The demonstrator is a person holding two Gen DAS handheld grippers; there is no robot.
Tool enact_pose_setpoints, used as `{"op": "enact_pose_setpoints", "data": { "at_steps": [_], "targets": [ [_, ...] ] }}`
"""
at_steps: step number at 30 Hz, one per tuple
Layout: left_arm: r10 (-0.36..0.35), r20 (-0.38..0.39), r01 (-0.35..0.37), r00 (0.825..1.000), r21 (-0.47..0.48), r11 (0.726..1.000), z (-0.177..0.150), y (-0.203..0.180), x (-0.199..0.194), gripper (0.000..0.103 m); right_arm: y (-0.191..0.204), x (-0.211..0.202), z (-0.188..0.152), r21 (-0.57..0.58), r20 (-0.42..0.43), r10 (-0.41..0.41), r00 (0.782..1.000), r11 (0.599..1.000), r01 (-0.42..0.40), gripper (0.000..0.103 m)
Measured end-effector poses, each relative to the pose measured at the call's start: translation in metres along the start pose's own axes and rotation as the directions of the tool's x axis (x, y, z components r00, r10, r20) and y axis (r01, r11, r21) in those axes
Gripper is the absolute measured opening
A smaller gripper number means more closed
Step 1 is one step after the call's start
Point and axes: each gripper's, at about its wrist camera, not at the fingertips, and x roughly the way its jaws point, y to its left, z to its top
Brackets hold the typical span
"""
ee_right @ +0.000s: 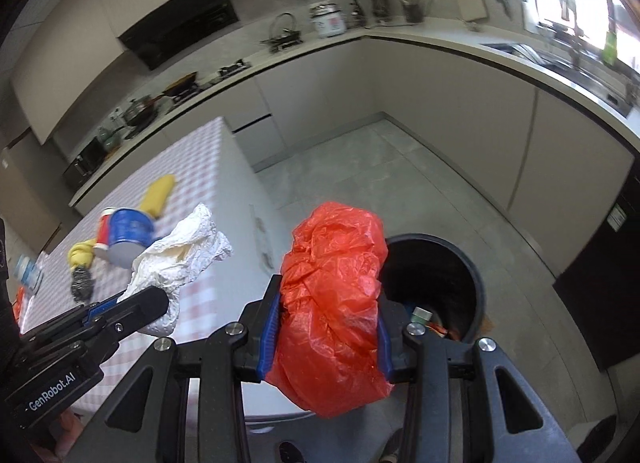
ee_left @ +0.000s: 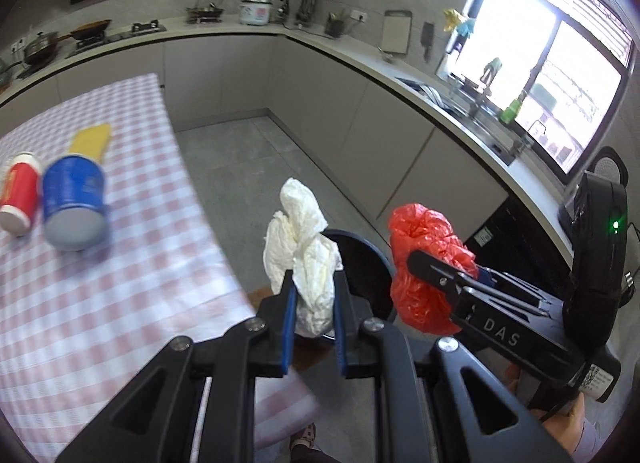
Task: Collect trash
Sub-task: 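Carry the white bag and red bag with both tools over the black bucket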
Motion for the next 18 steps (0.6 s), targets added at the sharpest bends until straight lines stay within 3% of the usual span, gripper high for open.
{"op": "enact_pose_setpoints", "data": {
  "at_steps": [7,18],
  "targets": [
    [0.011,-0.066,-0.011,0.998,0.012,1.000,-0.004,-0.034,0.055,0.018,-0.069,0.028,-0.002,0.041,-0.061,-0.052,0.997,0.998,0.054,0.042],
    [0.061,-0.161,-0.068,0.985,-0.036,0.997,-0.015,-0.050,0.141,0.019,-0.122,0.117,0.002,0.018,-0.183,-0.024,0.983,0.999,0.027,0.042]
  ]
}}
